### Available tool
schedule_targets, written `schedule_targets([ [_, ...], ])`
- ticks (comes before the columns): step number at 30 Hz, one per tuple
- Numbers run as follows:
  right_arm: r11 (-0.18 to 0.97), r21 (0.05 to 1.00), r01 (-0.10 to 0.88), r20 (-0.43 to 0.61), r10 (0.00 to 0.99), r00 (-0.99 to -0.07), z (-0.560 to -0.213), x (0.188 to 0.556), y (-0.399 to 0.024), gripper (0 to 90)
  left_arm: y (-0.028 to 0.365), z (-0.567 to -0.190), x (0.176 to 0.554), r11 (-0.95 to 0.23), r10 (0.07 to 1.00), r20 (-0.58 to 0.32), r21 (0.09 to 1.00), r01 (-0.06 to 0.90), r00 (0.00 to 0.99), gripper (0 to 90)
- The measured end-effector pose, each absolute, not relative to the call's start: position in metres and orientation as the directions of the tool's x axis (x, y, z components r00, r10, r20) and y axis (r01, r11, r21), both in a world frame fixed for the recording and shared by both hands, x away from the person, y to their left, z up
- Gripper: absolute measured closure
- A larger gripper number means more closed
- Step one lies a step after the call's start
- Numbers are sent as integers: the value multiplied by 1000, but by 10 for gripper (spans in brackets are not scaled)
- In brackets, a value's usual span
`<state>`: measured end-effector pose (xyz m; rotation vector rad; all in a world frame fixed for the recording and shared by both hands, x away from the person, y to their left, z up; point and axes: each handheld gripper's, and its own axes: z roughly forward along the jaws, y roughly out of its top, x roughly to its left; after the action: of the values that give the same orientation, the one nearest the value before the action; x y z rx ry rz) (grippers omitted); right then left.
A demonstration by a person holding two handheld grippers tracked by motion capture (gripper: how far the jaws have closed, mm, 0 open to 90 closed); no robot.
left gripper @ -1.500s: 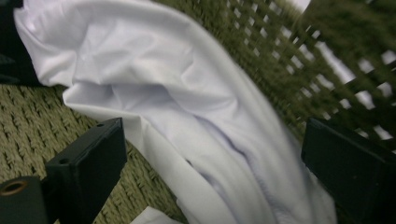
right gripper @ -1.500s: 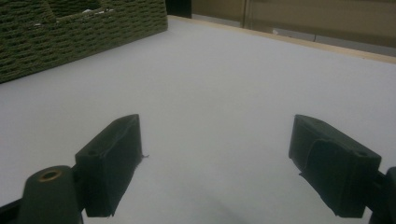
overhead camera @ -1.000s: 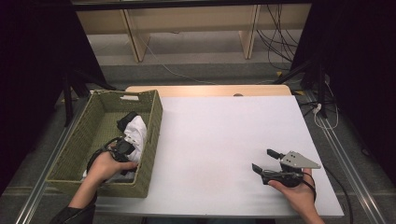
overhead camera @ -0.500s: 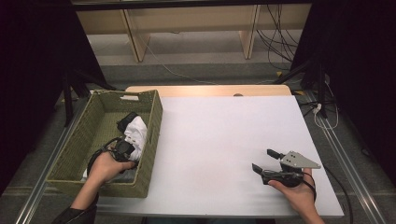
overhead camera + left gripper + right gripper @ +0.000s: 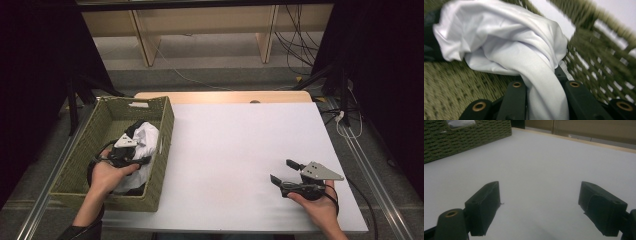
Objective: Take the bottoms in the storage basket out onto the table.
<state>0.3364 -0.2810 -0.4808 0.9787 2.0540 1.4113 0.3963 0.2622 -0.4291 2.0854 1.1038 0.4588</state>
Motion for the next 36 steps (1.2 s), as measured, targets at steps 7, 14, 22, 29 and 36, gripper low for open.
schedule_targets([
  [7, 216, 933, 289, 21, 766, -642, -481, 337, -281, 186, 271, -418, 394, -290, 858, 11, 836, 466, 514, 777],
  [14, 212, 934, 286, 21, 768, -640, -480, 337, -281, 186, 275, -409, 392, -261, 888, 84, 901, 347, 451, 777],
  [22, 212, 934, 287, 22, 770, -638, -480, 336, -282, 186, 274, -398, 392, -238, 902, 124, 942, 238, 413, 778],
  [29, 207, 938, 277, 19, 771, -637, -480, 337, -282, 186, 272, -390, 392, -240, 906, 160, 956, 167, 391, 778],
  [36, 202, 942, 268, 16, 770, -637, -479, 337, -283, 189, 272, -380, 392, -216, 911, 155, 969, 123, 382, 778],
])
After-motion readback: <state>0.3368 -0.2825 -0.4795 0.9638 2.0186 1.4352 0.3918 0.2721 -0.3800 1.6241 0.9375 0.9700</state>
